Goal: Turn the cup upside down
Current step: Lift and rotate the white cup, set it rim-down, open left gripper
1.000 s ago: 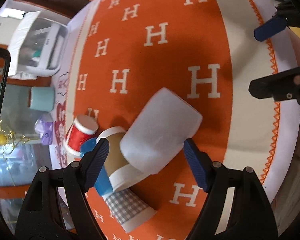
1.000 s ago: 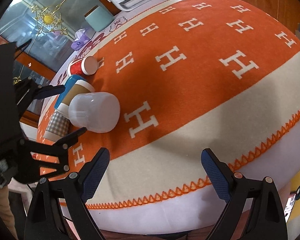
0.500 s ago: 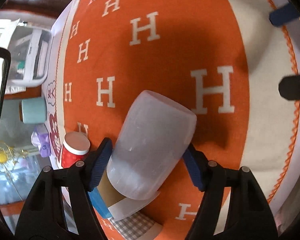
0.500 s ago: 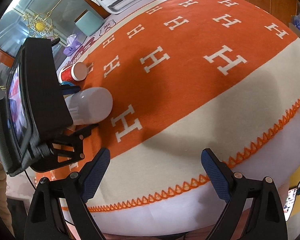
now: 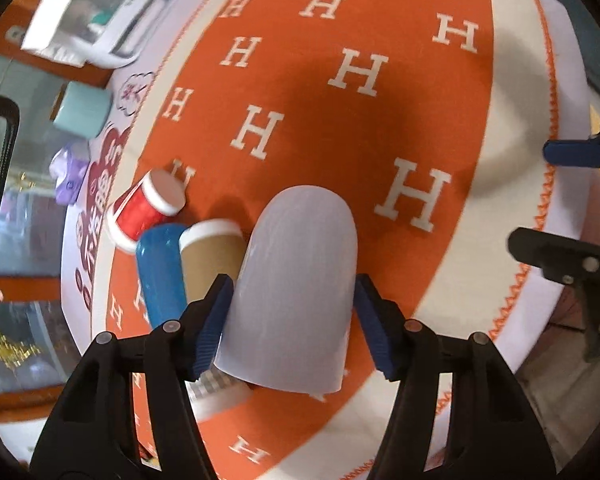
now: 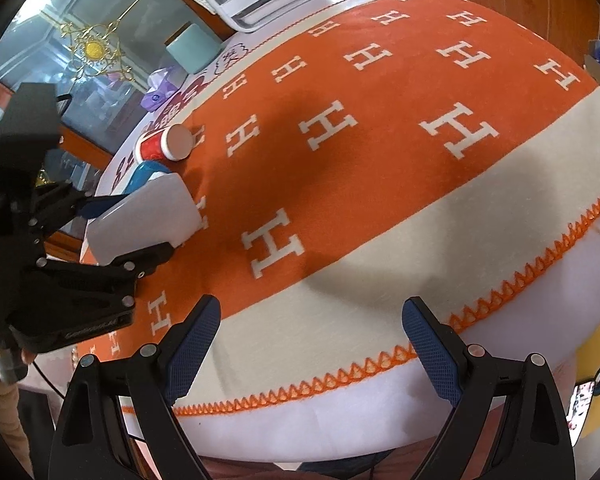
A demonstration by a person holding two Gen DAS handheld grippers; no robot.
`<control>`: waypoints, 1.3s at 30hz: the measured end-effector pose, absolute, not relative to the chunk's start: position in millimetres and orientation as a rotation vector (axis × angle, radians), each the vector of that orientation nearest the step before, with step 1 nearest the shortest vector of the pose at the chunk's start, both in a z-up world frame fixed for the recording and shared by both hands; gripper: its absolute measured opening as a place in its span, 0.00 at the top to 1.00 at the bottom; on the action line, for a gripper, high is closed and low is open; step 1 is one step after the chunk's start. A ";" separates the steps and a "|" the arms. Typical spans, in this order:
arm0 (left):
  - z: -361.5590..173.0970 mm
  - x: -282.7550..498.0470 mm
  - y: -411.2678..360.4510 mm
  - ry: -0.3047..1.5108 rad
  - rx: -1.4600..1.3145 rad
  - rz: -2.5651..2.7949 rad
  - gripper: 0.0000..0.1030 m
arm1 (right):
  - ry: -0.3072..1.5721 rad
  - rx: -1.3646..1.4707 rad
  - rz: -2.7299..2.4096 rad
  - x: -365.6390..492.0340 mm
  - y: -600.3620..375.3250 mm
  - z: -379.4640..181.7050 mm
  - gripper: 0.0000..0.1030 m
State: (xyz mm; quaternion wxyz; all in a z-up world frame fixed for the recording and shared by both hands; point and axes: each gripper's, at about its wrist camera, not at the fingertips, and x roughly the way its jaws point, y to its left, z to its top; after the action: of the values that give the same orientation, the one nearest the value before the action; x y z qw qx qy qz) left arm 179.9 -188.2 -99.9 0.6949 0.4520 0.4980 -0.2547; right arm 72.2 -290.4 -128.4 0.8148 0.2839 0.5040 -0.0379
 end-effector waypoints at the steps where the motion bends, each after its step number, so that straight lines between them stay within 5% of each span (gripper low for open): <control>1: -93.4 175.2 -183.1 1.102 0.992 -0.560 0.43 | 1.074 0.603 -0.077 69.9 -288.8 -127.2 0.09; 8: -66.4 139.4 -130.7 1.047 0.782 -0.428 0.44 | 1.067 0.596 -0.032 67.6 -277.3 -120.9 0.09; 30: -131.3 123.1 -42.7 1.183 0.081 -0.069 0.43 | 1.117 0.540 0.081 68.6 -231.1 -135.2 0.09; 39: -138.6 128.7 -52.7 1.271 0.069 -0.142 0.31 | 1.111 0.537 0.080 67.6 -232.8 -135.3 0.09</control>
State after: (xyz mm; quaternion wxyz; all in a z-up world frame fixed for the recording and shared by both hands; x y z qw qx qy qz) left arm 128.7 -52.7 -138.6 0.8017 0.0323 0.5931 -0.0662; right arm 67.6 -232.8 -135.3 0.8150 0.2516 0.5206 0.0376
